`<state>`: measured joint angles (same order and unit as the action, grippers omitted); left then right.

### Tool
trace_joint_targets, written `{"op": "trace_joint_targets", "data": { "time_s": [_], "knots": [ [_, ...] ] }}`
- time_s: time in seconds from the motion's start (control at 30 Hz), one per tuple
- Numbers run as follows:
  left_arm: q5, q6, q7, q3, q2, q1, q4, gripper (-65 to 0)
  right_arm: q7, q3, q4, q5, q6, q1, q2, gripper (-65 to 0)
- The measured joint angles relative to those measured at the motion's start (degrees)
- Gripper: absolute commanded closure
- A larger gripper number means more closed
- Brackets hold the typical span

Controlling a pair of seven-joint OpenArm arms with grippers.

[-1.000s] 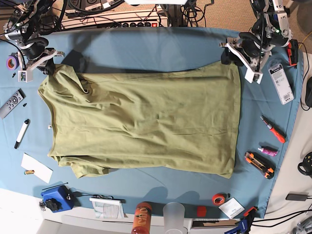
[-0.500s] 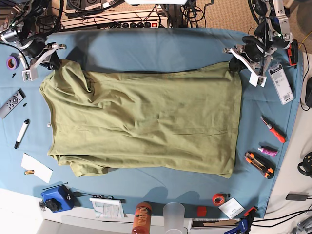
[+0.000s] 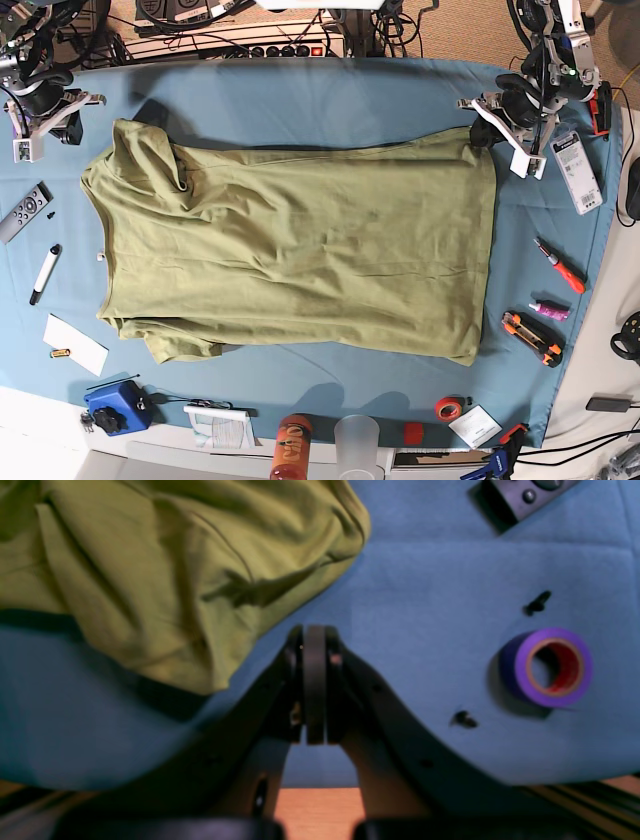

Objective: Layout the t-shirt on the table in an organized manner, then fold the t-shirt properly

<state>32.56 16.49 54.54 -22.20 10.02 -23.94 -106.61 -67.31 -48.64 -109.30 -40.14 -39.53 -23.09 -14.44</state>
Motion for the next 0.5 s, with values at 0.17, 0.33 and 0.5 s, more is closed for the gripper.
{"op": "trace_joint_targets", "data": {
  "time_s": [0.17, 0.33, 0.5],
  "knots": [
    [-0.31, 0.90, -0.07, 0.00, 0.00, 0.00, 0.00, 0.0, -12.26, 0.02, 0.00, -19.93, -0.52, -1.53, -0.66, -17.5],
    [-0.37, 0.90, -0.09, 0.00, 0.00, 0.02, 0.00, 0.0, -13.70, 0.37, -0.02, -22.27, -0.42, -2.71, -3.02, -21.8],
    [-0.31, 0.90, -0.20, 0.00, 0.02, 0.00, 0.00, 0.0, -12.96, 7.45, -0.13, -22.25, -0.44, -2.75, -9.01, -21.8]
  ]
}}
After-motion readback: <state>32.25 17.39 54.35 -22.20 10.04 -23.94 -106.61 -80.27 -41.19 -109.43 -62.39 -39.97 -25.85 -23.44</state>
